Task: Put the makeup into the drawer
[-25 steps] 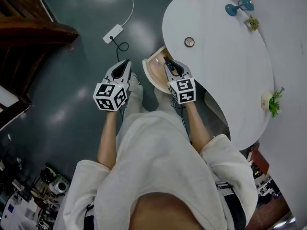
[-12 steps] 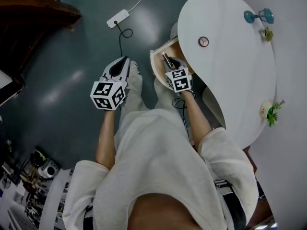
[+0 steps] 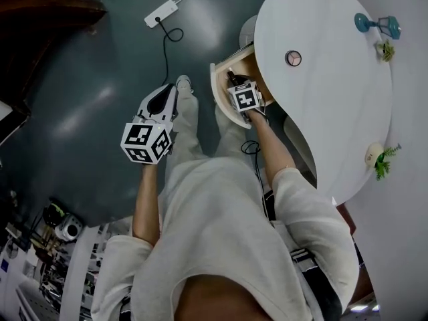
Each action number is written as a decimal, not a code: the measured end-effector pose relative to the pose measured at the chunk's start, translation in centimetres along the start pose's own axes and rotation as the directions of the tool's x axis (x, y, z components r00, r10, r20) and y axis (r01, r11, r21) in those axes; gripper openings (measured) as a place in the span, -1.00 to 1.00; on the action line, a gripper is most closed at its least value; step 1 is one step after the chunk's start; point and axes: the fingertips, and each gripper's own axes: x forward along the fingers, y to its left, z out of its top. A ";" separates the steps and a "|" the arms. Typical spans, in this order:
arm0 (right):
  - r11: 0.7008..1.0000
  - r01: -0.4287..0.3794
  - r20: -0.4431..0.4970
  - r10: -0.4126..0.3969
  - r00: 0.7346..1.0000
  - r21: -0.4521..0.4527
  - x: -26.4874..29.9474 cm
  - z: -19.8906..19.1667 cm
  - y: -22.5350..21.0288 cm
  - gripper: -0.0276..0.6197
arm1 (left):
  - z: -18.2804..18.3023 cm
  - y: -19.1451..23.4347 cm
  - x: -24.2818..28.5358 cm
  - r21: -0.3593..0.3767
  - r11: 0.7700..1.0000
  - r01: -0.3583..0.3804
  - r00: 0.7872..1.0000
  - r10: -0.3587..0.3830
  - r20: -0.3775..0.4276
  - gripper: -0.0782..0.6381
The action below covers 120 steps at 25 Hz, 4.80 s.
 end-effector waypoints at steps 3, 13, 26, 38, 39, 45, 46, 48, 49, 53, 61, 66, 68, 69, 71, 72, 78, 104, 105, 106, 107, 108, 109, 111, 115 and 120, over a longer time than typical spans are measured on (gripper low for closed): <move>1.000 0.019 -0.014 -0.019 1.000 -0.006 1.8 -0.4 -0.7 -0.62 | -1.0 0.6 0.3 -0.013 1.000 -0.008 1.000 0.008 -0.023 -0.75; 0.998 0.070 -0.007 -0.070 0.998 -0.004 4.0 -0.2 -1.6 -0.61 | -1.9 1.9 0.3 -0.029 0.999 -0.021 0.999 0.020 -0.035 -0.75; 0.999 0.037 0.105 -0.037 0.994 0.001 0.3 1.7 -0.3 -0.35 | -1.5 0.4 0.0 -0.012 1.000 -0.006 1.000 0.006 -0.015 -0.75; 0.989 0.031 0.387 0.027 0.922 -0.142 -10.8 6.4 3.6 -0.36 | 1.3 -2.9 -0.5 0.059 0.998 0.027 0.999 -0.028 0.027 -0.75; 0.990 0.031 0.411 0.030 0.911 -0.140 -12.0 6.7 4.0 -0.36 | 1.6 -3.2 -0.6 0.064 0.998 0.029 0.999 -0.031 0.033 -0.75; 0.996 0.072 0.563 -0.027 0.826 -0.057 -20.1 9.0 4.1 -0.35 | 3.5 -5.0 -0.9 0.103 0.993 0.053 0.997 -0.059 0.056 -0.75; 0.996 0.081 0.583 -0.043 0.811 -0.040 -21.4 9.3 4.0 -0.34 | 3.8 -5.3 -0.9 0.109 0.992 0.058 0.996 -0.064 0.058 -0.75; 0.995 0.102 0.614 -0.076 0.786 -0.008 -23.2 9.8 3.3 -0.34 | 4.3 -5.9 -0.8 0.122 0.990 0.068 0.995 -0.075 0.060 -0.75; 0.994 0.112 0.625 -0.092 0.775 0.008 -23.9 10.0 2.8 -0.33 | 4.6 -6.3 -0.6 0.129 0.989 0.074 0.995 -0.082 0.061 -0.75; 0.984 0.159 0.639 -0.170 0.750 0.076 -25.5 9.8 0.0 -0.28 | 5.6 -7.7 0.2 0.156 0.982 0.104 0.991 -0.115 0.062 -0.75; 0.932 0.259 0.596 -0.361 0.717 0.252 -28.0 7.0 -8.0 -0.17 | 7.3 -10.7 2.7 0.206 0.964 0.168 0.983 -0.181 0.043 -0.75; 0.925 0.268 0.559 -0.377 0.739 0.269 -26.9 7.2 -10.7 -0.11 | 7.8 -11.7 3.7 0.210 0.962 0.175 0.982 -0.187 0.037 -0.75; 0.926 0.273 0.542 -0.375 0.752 0.261 -26.2 7.7 -11.6 -0.09 | 7.9 -12.0 4.0 0.209 0.962 0.176 0.982 -0.188 0.037 -0.75; 0.927 0.274 0.531 -0.372 0.762 0.256 -25.7 8.1 -12.1 -0.09 | 7.9 -12.0 4.0 0.206 0.963 0.174 0.982 -0.186 0.038 -0.75; 0.930 0.272 0.504 -0.362 0.784 0.246 -24.5 8.7 -12.8 -0.09 | 7.9 -11.8 4.1 0.200 0.965 0.167 0.983 -0.179 0.041 -0.75; 0.932 0.270 0.489 -0.357 0.796 0.241 -23.9 8.9 -13.1 -0.09 | 7.9 -11.6 4.1 0.196 0.967 0.163 0.984 -0.174 0.042 -0.75; 0.929 0.288 0.430 -0.363 0.827 0.231 -22.2 9.9 -14.4 -0.26 | 8.2 -10.1 3.8 0.172 0.976 0.133 0.988 -0.144 0.055 -0.75; 0.988 0.055 0.424 0.011 0.905 -0.142 -18.5 6.7 4.8 -0.27 | 4.1 -6.1 -0.6 0.102 0.992 0.071 0.994 -0.079 0.074 -0.75; 0.987 0.049 0.402 0.016 0.915 -0.151 -17.8 6.0 5.1 -0.27 | 3.8 -5.9 -0.8 0.096 0.993 0.069 0.994 -0.076 0.072 -0.75; 0.987 0.044 0.379 0.019 0.925 -0.156 -17.0 5.4 5.1 -0.27 | 3.4 -5.8 -1.0 0.090 0.994 0.067 0.995 -0.073 0.071 -0.75; 0.987 0.041 0.355 0.018 0.935 -0.158 -16.1 4.8 5.0 -0.27 | 3.1 -5.6 -1.1 0.083 0.994 0.065 0.995 -0.071 0.069 -0.75; 0.986 0.040 0.330 0.015 0.944 -0.159 -15.3 4.2 4.7 -0.27 | 2.7 -5.4 -1.2 0.077 0.995 0.062 0.995 -0.067 0.068 -0.75; 0.986 0.041 0.304 0.009 0.952 -0.159 -14.4 3.7 4.3 -0.27 | 2.3 -5.1 -1.4 0.071 0.996 0.059 0.996 -0.064 0.066 -0.75; 0.987 0.043 0.252 -0.003 0.968 -0.154 -12.7 2.7 3.4 -0.27 | 1.6 -4.6 -1.5 0.060 0.997 0.054 0.996 -0.058 0.062 -0.75; 0.985 0.029 0.129 -0.007 0.992 -0.170 -9.1 0.8 2.2 -0.27 | 0.5 -3.8 -1.6 0.039 0.998 0.046 0.997 -0.048 0.053 -0.75; 0.981 0.016 -0.016 -0.019 1.000 -0.193 -5.2 -1.5 1.1 -0.27 | -0.4 -2.7 -1.5 0.010 0.999 0.034 0.999 -0.034 0.041 -0.75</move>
